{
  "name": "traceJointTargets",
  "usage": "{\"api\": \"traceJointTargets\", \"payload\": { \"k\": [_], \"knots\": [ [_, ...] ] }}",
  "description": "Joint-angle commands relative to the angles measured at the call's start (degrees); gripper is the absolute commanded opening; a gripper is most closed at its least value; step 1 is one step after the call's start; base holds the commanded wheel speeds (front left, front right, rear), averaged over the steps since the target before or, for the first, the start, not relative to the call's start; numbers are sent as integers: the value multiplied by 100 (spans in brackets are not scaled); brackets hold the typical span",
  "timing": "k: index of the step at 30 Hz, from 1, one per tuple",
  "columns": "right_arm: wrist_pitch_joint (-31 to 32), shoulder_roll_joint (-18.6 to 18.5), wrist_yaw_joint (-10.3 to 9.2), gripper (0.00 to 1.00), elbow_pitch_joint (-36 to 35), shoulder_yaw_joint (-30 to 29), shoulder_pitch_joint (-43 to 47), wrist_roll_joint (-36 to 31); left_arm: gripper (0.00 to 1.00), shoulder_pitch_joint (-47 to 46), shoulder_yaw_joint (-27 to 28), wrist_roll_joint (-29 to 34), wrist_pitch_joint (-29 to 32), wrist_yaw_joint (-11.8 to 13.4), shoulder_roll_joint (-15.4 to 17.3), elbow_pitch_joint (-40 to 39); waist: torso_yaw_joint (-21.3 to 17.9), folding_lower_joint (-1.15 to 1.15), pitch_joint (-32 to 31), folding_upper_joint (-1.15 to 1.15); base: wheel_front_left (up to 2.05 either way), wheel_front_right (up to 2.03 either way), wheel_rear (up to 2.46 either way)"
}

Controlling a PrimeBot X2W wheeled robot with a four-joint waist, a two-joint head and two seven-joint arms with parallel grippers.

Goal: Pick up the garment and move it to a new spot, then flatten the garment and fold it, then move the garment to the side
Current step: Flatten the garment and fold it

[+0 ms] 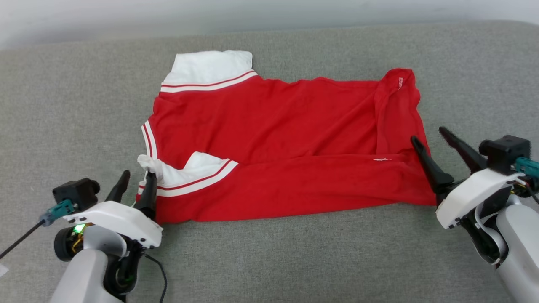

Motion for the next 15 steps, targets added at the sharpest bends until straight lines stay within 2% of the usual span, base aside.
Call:
{"api": "traceJointTargets", "payload": {
  "k": [1, 2, 3, 6, 12, 15],
  "knots": [
    [-388, -44, -4, 100, -50, -32, 38, -127, 100, 48, 63, -8, -20, -22, 93, -32, -30, -1, -172, 0, 0, 0, 0],
    [-531, -44, -4, 100, -63, -53, 88, -188, 100, 82, 77, -25, 19, -29, 139, -72, -41, -1, -233, 0, 0, 0, 0],
    [-784, 35, -4, 100, -189, -254, 265, -377, 100, 176, 52, -1, 259, -27, 344, -254, -60, -1, -420, 0, 0, 0, 0],
    [-854, 128, -4, 100, -409, -519, 521, -526, 100, 229, -9, -63, 749, -109, 641, -533, -71, -1, -555, 0, 0, 0, 0],
    [-872, 321, -4, 100, -842, -888, 1008, -787, 100, 249, -329, -455, 2373, -401, 1407, -1025, -164, -1, -683, 0, 0, 0, 0],
    [-867, 422, -4, 100, -1010, -994, 1145, -869, 100, 189, -392, -762, 3166, -437, 1711, -1129, -247, -1, -646, 0, 0, 0, 0]
  ]
}}
